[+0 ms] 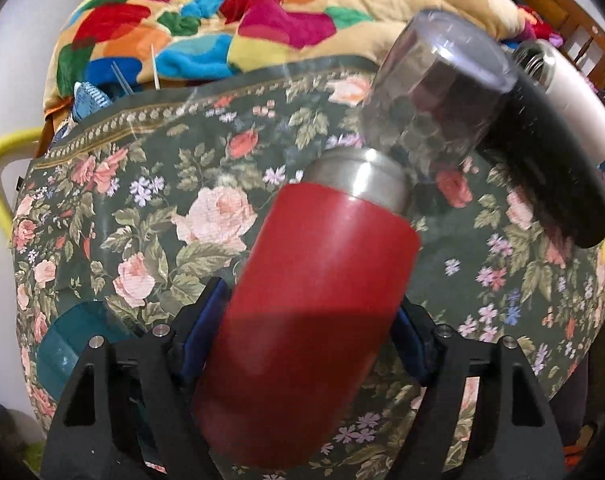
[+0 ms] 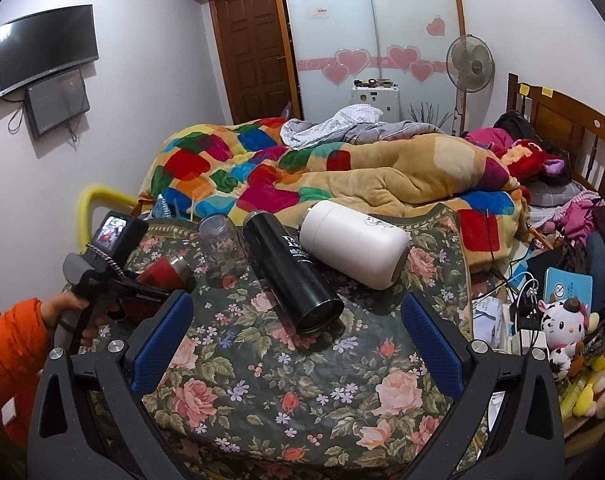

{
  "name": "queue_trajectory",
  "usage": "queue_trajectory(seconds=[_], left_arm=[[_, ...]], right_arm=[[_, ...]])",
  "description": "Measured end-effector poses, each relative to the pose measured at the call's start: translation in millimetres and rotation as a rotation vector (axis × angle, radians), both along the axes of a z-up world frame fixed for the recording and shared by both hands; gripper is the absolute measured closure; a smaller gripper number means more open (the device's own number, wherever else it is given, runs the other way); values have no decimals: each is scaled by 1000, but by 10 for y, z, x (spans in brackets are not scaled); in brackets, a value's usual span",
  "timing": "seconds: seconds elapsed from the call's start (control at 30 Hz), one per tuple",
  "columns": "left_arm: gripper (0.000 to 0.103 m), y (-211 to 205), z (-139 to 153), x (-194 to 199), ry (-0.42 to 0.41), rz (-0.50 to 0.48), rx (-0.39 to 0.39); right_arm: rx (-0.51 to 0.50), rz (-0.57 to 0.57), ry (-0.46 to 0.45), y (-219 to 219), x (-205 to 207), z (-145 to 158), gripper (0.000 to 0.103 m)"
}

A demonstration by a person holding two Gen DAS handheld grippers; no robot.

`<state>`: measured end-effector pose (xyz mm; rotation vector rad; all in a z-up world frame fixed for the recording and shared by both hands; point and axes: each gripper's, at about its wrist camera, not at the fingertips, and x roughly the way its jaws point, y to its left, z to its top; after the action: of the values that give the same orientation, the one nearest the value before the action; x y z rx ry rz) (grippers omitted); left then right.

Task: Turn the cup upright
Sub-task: 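Lift the red thermos with the left tool and rotate it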

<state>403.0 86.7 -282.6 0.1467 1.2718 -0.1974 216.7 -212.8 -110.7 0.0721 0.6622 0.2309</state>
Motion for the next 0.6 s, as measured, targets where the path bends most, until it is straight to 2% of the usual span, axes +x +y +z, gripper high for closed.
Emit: queue_trajectory(seconds=[0.23,0.33,0.5,0.6], left_arm=[[35,38,38,-19,3,66,-60],[36,-26,121,-80,-16,62,-88],[37,-230,420,-314,-91,13,-69],[38,-306,614,-462,-124,-2,-85]], right_arm=[[-16,3,-18,33,-30,49,0],[-14,1,-24,37,-60,76,0],[-21,-1,-40,29,-136,137,0],[-15,-3,-54,30,-193,184,0]])
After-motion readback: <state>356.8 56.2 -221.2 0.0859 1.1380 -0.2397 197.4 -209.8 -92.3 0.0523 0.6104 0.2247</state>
